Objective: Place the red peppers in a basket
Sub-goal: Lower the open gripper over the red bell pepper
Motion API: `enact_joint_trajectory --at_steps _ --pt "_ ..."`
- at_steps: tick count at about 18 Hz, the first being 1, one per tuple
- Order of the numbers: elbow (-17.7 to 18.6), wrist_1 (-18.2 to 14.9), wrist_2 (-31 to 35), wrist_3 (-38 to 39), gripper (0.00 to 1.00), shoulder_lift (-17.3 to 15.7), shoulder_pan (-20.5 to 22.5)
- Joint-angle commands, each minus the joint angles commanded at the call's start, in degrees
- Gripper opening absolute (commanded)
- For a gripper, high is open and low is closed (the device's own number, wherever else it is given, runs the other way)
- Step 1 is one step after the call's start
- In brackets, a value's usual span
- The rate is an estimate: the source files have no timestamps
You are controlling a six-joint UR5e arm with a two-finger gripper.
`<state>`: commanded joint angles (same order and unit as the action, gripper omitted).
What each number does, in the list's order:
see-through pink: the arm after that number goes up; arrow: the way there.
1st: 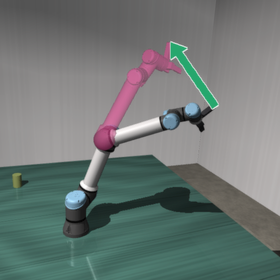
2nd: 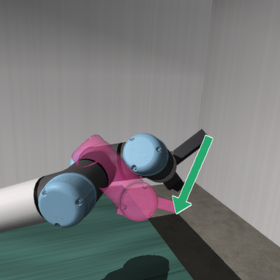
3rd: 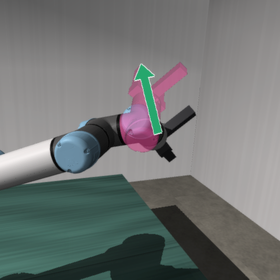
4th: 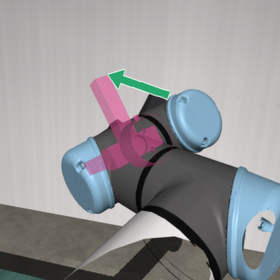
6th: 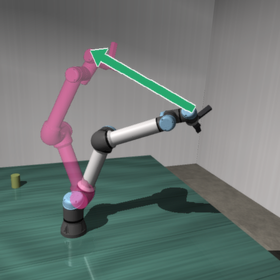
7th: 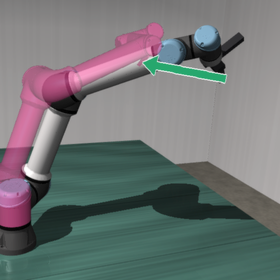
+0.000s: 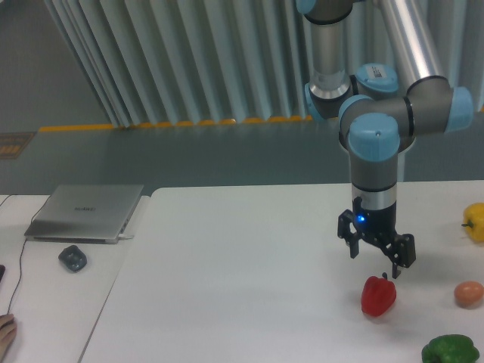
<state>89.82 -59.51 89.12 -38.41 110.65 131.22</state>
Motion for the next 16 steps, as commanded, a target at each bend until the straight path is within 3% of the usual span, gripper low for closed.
enact_joint_trajectory --at_steps 16 --pt "0.1 0.7 3.5 0.1 1.00 5.2 -1.9"
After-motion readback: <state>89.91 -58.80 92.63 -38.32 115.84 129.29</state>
